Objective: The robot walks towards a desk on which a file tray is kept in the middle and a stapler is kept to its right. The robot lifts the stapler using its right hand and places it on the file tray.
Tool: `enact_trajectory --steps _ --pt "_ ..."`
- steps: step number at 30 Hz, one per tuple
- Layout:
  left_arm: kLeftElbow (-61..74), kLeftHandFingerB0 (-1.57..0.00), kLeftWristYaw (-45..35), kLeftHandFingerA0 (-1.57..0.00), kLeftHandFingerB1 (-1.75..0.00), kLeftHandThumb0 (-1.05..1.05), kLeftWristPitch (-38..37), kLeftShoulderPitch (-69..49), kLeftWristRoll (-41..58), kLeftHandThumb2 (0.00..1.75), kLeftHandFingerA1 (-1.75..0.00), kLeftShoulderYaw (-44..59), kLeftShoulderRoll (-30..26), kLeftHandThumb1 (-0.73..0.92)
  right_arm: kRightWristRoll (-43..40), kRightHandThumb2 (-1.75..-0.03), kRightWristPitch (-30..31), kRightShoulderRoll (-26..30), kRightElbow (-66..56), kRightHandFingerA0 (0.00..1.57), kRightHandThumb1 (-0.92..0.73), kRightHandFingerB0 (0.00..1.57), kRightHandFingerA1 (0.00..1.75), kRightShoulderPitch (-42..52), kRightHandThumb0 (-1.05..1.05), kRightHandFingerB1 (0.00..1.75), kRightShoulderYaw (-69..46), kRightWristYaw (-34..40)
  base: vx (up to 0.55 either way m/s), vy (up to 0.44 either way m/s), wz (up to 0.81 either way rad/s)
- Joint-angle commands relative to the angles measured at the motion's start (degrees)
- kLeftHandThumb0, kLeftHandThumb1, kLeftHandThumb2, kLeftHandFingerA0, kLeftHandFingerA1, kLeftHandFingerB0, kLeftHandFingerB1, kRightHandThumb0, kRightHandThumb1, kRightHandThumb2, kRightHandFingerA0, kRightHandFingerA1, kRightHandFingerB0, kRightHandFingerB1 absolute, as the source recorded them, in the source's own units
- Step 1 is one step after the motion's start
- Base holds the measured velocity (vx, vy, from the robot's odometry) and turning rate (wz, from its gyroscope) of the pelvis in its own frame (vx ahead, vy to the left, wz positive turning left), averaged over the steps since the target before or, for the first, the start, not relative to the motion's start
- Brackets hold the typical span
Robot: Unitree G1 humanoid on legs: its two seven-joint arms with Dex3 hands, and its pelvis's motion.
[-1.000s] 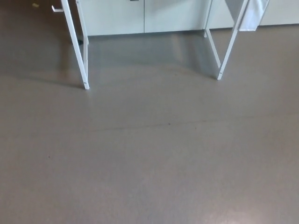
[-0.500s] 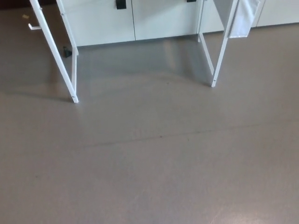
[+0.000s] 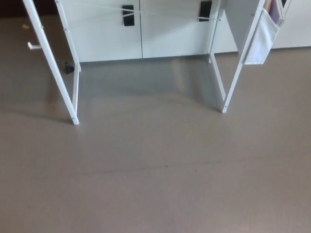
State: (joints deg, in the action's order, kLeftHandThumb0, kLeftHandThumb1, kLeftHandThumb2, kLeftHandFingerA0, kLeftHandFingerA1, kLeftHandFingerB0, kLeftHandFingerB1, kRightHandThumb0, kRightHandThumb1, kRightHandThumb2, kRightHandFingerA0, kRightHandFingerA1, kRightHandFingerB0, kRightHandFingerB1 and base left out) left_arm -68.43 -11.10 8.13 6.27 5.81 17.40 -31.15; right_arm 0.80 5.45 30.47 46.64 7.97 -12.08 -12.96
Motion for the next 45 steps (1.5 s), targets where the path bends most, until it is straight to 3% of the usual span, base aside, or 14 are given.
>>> enact_trajectory --steps 1,3,4,6,12,25,28,30,33,34,38,39,43,45 --pt "0.52 -0.13 0.53 -0.21 -0.68 -0.79 1.41 0.24 0.11 0.7 -0.8 -0.09 -0.56 0.77 -0.62 -0.8 -0.88 -0.05 0.47 0.0 -0.75 0.0 0.0 -0.25 -0.59 0.0 -0.53 0.55 0.23 -0.275 0.26" --pt "0.74 -0.15 0.82 -0.2 -0.68 -0.79 1.62 0.36 -0.28 0.69 -0.79 -0.54 -0.61 0.78 0.73 -0.78 -0.39 0.26 0.22 0.0 -0.76 0.0 0.0 -0.29 -0.59 0.0 0.48 1.48 0.36 -0.348 -0.02" --pt "0.91 -0.06 0.54 -0.12 -0.59 -0.49 1.72 0.46 0.01 1.15 -0.64 -0.4 -0.66 0.54 0.94 -0.8 -1.34 0.2 0.96 0.0 -0.74 0.0 0.0 -0.52 -0.54 0.0 0.63 1.84 0.35 -0.384 0.27" --pt "0.63 -0.13 0.01 -0.19 -0.68 -0.79 1.47 0.53 -0.2 0.71 -0.79 -0.73 -0.82 0.78 -0.06 -0.79 -1.78 -0.14 1.34 0.0 -0.76 0.0 0.0 -0.67 -0.54 0.0 -0.13 1.59 0.24 -0.225 -0.05" --pt "-0.47 -0.16 0.35 -0.22 -0.69 -0.79 0.78 1.26 -0.64 0.69 -0.82 -1.39 -1.27 0.78 -0.5 -0.79 -2.7 -0.24 1.83 0.0 -0.76 0.0 0.0 -0.33 -0.59 0.0 -0.25 0.75 0.21 -0.105 -0.05" --pt "1.1 -0.12 -0.38 -0.16 -0.69 -0.8 1.45 2.07 -0.86 0.71 -0.82 -2.87 -2.19 0.78 0.32 -0.77 -1.56 -0.3 3.46 0.0 -0.77 0.0 0.0 -1.43 -0.57 0.0 1.02 1.29 0.26 0.08 0.0" --pt "1.35 -0.03 -0.56 -0.1 -0.57 -0.5 1.62 2.01 -0.55 1.16 -0.63 -2.75 -2.22 0.54 -0.72 -0.79 -4.79 -0.86 6.65 0.0 -0.73 0.0 0.0 -2.11 -0.59 0.0 -0.02 1.81 0.2 0.025 0.12" --pt "0.81 -0.17 -0.19 -0.2 -0.69 -0.8 1.84 2.35 -1.04 0.71 -0.79 -3.26 -2.23 0.77 -1.33 -0.79 -4.91 -1.16 7.02 0.0 -0.73 0.0 0.0 -2.22 -0.58 0.0 -0.63 1.95 0.21 0.001 0.25" --pt "0.93 -0.02 -0.38 -0.1 -0.58 -0.5 1.82 2.3 -0.07 1.16 -0.63 -2.56 -2.05 0.56 -1.63 -0.81 -5.1 -1.14 5.29 0.0 -0.75 0.0 0.0 -1.3 -0.55 0.0 -0.77 1.12 0.19 -0.313 0.01" --pt "0.94 -0.14 -0.39 -0.19 -0.68 -0.79 1.76 2.29 -0.26 0.71 -0.79 -2.75 -2.08 0.77 -1.77 -0.83 -5.81 -1.28 4.99 0.0 -0.74 0.0 0.0 -0.99 -0.53 0.0 -0.92 1.18 0.23 -0.43 0.28" --pt "0.68 -0.05 -0.77 -0.13 -0.59 -0.49 1.58 2.32 -0.35 1.15 -0.64 -2.96 -2.15 0.54 -0.59 -0.76 -2.1 -0.67 3.11 0.0 -0.79 0.0 0.0 -1.12 -0.51 0.0 0.3 1.74 0.16 -0.188 -0.02" --pt "0.66 -0.14 -0.45 -0.21 -0.68 -0.79 1.57 2.36 -0.57 0.7 -0.79 -3.12 -2.13 0.77 -1.24 -0.77 -1.76 -0.74 3.25 0.0 -0.79 0.0 0.0 -1.26 -0.5 0.0 -0.07 1.21 0.11 -0.015 -0.09" --pt "1.47 -0.15 -0.27 -0.25 -0.64 -0.84 2.27 2.24 -0.99 1.07 -0.72 -3.42 -2.19 0.57 -1.63 -0.79 -2.45 -0.66 4.45 0.0 -0.77 0.0 0.0 -1.63 -0.55 0.0 -0.28 0.55 0.03 0.042 -0.05" --pt "1.55 -0.15 -0.05 -0.21 -0.68 -0.79 2.67 2.8 -0.79 0.71 -0.79 -3.2 -2.34 0.78 -2.34 -0.8 -3.71 -1.18 6.04 0.0 -0.73 0.0 0.0 -1.94 -0.57 0.0 -0.98 0.72 0.07 0.154 -0.09"
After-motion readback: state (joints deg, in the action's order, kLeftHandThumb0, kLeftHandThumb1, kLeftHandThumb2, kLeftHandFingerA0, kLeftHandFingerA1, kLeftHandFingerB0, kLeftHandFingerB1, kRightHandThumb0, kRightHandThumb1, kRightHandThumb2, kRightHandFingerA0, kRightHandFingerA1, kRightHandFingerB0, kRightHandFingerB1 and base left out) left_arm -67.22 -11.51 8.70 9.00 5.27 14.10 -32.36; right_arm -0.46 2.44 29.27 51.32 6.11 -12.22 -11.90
